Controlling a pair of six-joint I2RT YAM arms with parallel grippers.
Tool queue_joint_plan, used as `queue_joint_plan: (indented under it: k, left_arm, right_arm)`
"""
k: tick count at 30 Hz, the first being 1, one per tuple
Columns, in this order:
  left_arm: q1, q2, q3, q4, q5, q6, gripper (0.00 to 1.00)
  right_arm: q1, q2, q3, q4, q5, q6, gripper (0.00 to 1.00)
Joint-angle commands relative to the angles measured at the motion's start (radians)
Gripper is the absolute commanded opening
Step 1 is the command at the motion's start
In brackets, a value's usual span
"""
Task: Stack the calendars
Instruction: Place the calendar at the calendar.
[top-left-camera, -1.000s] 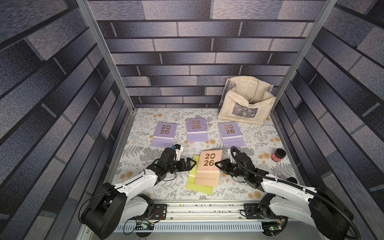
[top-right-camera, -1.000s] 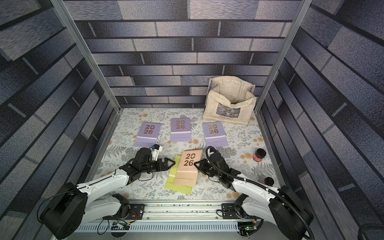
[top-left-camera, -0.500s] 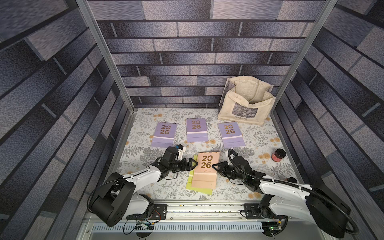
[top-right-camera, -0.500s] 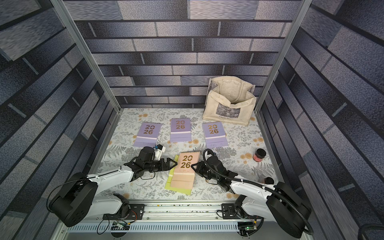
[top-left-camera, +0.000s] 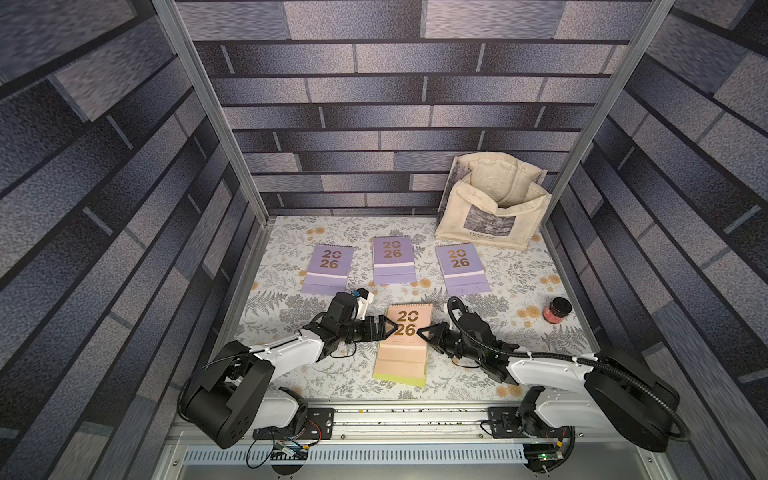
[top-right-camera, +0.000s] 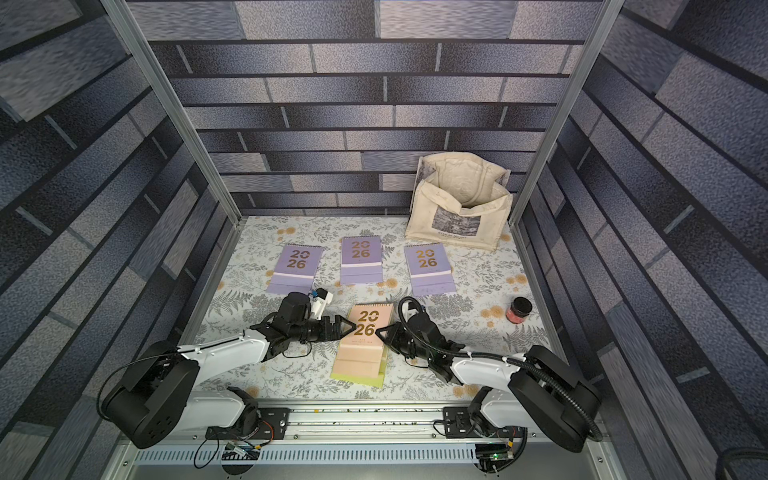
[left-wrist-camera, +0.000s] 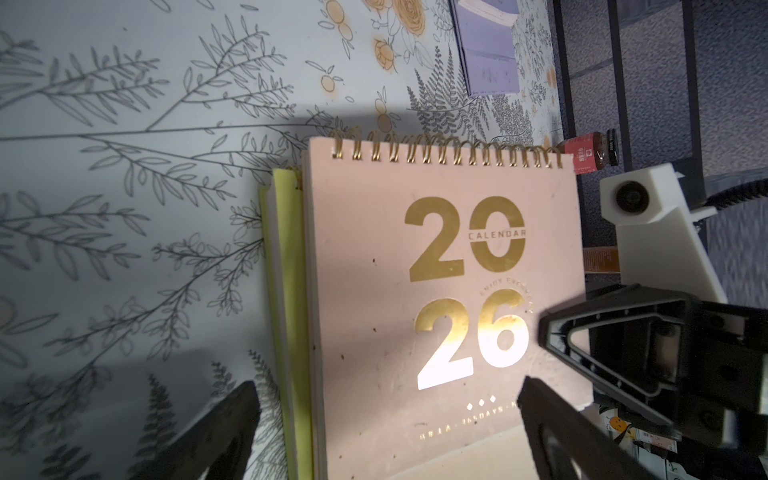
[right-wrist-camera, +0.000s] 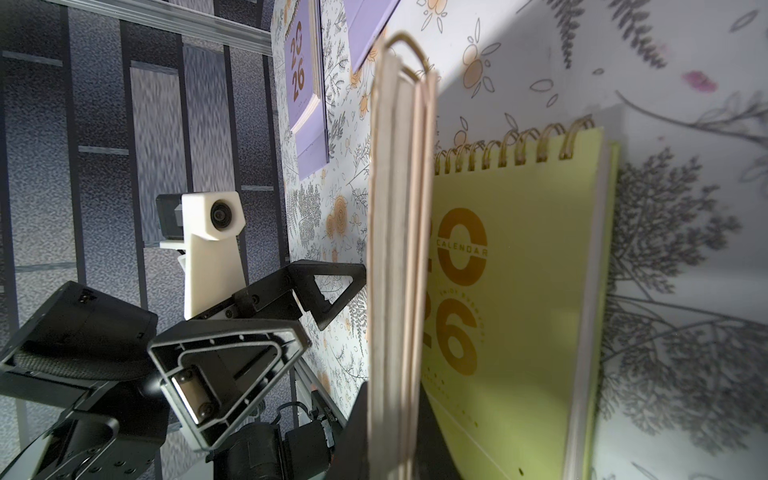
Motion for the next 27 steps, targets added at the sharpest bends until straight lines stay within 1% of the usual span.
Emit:
queue_joint_plan:
  k: [1, 12, 18, 27]
  left_arm:
    - [0.009, 0.007, 0.021, 0.019, 0.016, 0.014, 1.0]
    - [0.009, 0.013, 0.02, 0.028, 0.015, 0.01, 1.0]
    - [0.009, 0.007, 0.02, 0.023, 0.014, 0.011, 1.0]
    - [0.009, -0.013, 0.017, 0.011, 0.01, 0.014, 1.0]
  right_arm:
    - [0.014, -0.001, -0.03, -0.014, 0.013, 0.004, 0.0]
    - [0.014, -0.011, -0.035, -0.048, -0.045, -0.055, 0.0]
    - [0.014, 0.032, -0.008, -0.044, -0.091, -0.078, 0.0]
    - [0.013, 0.018, -0.039, -0.057, -0.051, -0.065, 0.0]
